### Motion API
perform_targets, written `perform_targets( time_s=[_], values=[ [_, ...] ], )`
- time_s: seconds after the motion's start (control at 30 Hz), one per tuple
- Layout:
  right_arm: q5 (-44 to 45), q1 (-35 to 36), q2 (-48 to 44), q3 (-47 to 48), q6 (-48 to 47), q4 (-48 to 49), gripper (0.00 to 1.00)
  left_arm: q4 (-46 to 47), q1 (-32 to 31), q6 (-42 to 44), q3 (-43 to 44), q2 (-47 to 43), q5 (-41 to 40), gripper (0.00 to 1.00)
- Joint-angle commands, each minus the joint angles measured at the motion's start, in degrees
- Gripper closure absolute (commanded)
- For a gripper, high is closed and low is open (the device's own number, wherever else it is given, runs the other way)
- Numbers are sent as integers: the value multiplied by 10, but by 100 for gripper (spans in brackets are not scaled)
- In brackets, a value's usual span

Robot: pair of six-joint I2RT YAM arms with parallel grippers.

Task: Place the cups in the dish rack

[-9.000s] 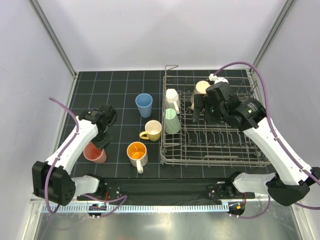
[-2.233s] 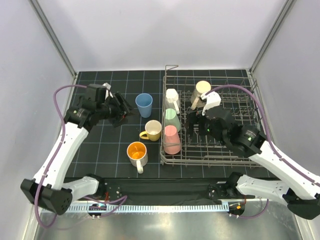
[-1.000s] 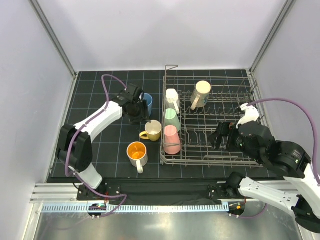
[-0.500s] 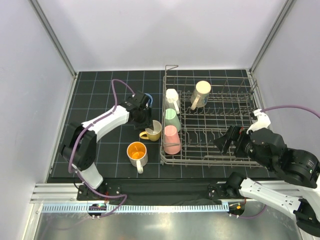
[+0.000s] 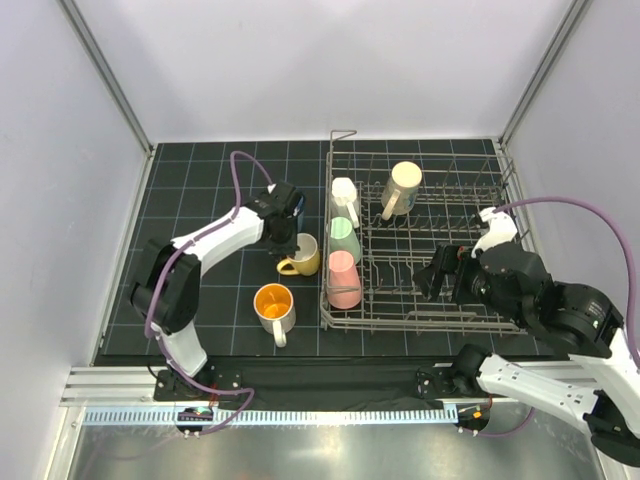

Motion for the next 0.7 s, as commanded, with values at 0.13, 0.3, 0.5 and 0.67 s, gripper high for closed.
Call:
perform_targets(
  time_s=[0.13,0.3,0.5,0.67],
  values=[
    [-34,3,88,46,-80,63,0,-78,49,-10,42,-162,-73,100],
    [-179,3,136,82,-162,144,0,-85,76,-115,39,-303,-39,100],
    [-329,2,181,101,-197,263,0,16,77,-233,16,-413,82,100],
    [-462,3,226,89,-166,371,0,217,78,-382,-64,-459,201,100]
  ],
)
